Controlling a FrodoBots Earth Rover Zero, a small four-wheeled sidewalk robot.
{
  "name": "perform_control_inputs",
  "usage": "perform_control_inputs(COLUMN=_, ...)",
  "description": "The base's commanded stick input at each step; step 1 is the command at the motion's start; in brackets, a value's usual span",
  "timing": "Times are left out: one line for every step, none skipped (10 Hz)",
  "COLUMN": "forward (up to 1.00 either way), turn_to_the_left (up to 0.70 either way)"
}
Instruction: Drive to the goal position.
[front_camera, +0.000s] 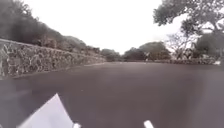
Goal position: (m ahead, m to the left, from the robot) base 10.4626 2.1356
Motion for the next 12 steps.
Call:
perform_control_inputs(forward=0.5, turn_to_the_left=0.0)
perform_control_inputs(forward=0.5, turn_to_the_left=0.0)
perform_control_inputs(forward=0.5, turn_to_the_left=0.0)
perform_control_inputs(forward=0.5, turn_to_the_left=0.0)
perform_control_inputs(forward=0.5, turn_to_the_left=0.0)
perform_control_inputs(forward=0.5, turn_to_the_left=0.0)
perform_control_inputs(forward=0.5, turn_to_the_left=0.0)
perform_control_inputs(forward=0.5, turn_to_the_left=0.0)
perform_control_inputs(forward=0.5, turn_to_the_left=0.0)
perform_control_inputs(forward=0.5, turn_to_the_left=0.0)
perform_control_inputs(forward=0.5, turn_to_the_left=0.0)
perform_control_inputs(forward=0.5, turn_to_the_left=0.0)
